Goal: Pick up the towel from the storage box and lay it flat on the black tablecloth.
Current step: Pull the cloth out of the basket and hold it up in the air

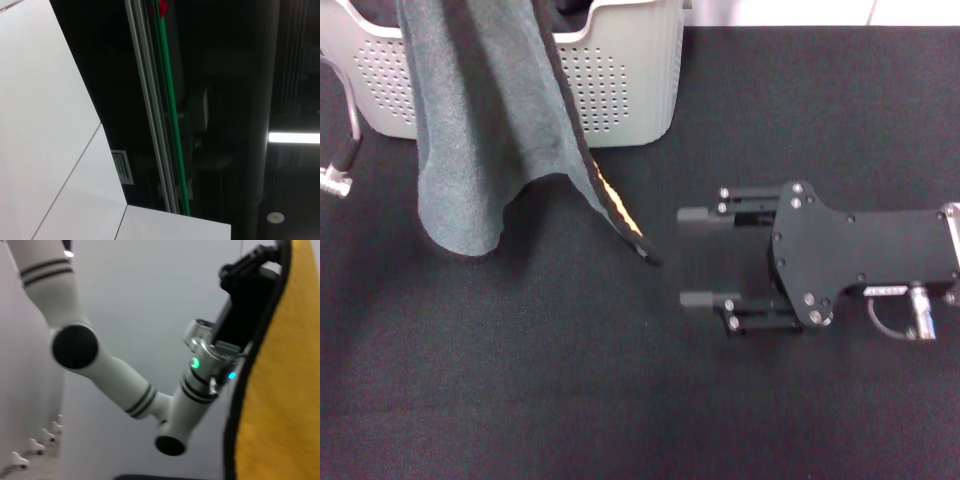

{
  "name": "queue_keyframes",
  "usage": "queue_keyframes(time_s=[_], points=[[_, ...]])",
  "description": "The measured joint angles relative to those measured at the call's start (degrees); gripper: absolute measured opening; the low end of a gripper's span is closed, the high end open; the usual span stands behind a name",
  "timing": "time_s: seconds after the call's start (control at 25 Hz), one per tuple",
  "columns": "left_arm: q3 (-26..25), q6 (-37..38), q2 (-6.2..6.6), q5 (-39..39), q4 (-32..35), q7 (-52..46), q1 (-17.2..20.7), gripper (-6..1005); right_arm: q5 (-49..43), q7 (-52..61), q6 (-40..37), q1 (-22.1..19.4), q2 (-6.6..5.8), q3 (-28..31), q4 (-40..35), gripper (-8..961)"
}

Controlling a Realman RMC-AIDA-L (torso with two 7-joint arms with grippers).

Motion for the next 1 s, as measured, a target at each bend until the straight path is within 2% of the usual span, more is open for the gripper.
queue_keyframes(time_s=[0.2, 0.44, 0.76, 1.0], points=[[0.5, 0.0, -0.42, -1.5, -1.0, -0.3, -0.4, 10, 0.7, -2.1, -3.6, 0.3, 0.19, -0.2, 0.7, 630], [0.5, 0.0, -0.48, -4.0, -5.7, -0.4, -2.2, 10, 1.1, -2.6, -6.1, 0.7, 0.23, -0.6, 1.0, 607], [0.5, 0.0, -0.46, -4.3, -5.9, -0.3, -2.7, 10, 2.5, -4.0, -7.9, 1.1, 0.23, -2.6, 1.3, 600], [0.5, 0.0, -0.51, -4.5, -6.0, -0.3, -2.8, 10, 3.7, -4.9, -9.7, 1.2, 0.22, -3.0, 1.4, 545]])
